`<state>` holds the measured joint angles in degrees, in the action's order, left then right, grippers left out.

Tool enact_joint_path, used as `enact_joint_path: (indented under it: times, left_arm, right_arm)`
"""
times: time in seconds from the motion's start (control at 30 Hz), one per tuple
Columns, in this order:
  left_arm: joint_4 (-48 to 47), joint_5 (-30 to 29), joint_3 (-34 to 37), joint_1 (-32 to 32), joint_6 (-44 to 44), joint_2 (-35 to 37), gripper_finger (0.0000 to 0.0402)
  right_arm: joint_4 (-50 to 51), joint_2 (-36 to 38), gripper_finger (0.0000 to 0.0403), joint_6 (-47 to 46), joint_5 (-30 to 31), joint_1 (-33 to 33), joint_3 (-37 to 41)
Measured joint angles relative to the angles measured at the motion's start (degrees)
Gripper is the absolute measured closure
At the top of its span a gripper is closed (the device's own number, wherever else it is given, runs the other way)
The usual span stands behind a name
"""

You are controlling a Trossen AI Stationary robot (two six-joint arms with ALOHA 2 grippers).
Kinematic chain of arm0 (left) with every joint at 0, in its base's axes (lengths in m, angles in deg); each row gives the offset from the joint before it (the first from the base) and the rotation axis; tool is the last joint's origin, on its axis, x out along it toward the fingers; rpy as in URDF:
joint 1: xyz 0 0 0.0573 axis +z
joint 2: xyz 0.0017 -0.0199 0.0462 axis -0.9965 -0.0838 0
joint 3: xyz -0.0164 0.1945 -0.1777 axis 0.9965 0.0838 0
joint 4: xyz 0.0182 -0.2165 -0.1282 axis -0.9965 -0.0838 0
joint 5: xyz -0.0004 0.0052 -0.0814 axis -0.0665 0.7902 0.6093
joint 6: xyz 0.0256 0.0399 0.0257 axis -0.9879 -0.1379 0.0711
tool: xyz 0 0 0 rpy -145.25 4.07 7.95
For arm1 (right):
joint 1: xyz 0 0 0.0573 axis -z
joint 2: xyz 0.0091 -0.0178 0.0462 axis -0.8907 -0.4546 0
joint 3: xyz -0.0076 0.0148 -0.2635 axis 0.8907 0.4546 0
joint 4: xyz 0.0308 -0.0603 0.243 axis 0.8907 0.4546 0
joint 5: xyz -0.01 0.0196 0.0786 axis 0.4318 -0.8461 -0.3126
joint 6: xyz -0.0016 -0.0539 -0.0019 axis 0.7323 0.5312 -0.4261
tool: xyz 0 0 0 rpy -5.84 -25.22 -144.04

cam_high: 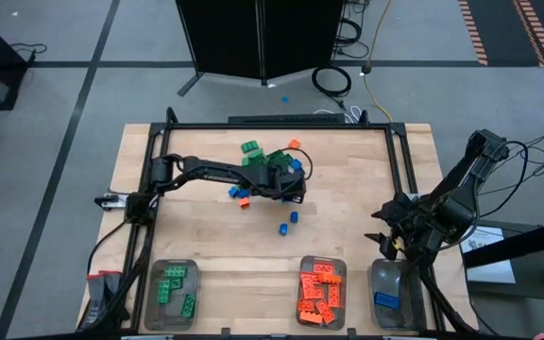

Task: Sort blocks
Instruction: Put the blue game piece into the right black bin

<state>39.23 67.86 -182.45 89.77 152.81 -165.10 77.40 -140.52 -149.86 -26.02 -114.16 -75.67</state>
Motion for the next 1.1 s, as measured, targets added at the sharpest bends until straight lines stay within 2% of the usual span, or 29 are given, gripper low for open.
enact_joint_path:
  times: [0.33,0.63,0.8,1.1]
  left_arm:
    - [4.2,-2.0,-0.2,1.3,0.0,-0.6,0.021]
    - [7.3,1.3,-0.4,1.3,1.5,-4.0,0.021]
    - [6.3,1.3,-0.4,0.9,1.5,-4.2,0.021]
    - [-1.0,3.5,-2.2,0.4,-0.2,-3.0,0.021]
  right_arm:
    - [0.0,0.0,0.0099,1.3,0.1,0.0,0.0]
    - [0.2,0.0,0.0099,1.4,0.1,0.0,0.0]
    - [0.5,0.0,0.0099,1.4,0.1,0.0,0.0]
    - [1.1,0.0,0.0099,1.4,0.1,0.0,0.0]
